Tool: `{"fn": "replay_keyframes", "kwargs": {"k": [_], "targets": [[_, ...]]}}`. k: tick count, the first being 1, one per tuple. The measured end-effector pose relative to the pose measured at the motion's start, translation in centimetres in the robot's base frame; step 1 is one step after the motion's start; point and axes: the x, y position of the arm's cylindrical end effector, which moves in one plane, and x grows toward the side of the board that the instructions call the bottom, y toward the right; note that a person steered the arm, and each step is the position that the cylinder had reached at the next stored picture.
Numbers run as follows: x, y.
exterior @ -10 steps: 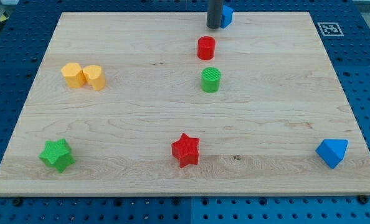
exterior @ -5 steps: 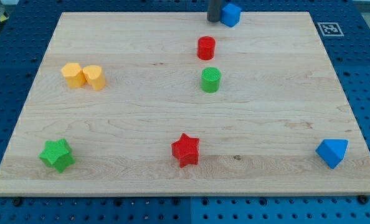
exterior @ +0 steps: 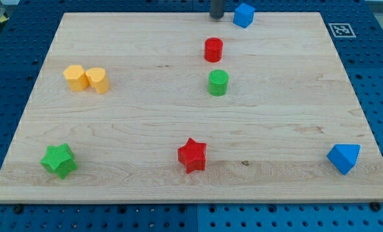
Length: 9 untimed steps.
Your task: Move the blue cube to the top right
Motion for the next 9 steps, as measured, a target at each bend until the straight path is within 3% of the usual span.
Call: {"fn": "replay_keyframes", "kwargs": {"k": [2,3,5,9], "targets": [[1.6,0.7],[-0.9,0.6],[-1.0,2.3],[2.8,7.6]]}}
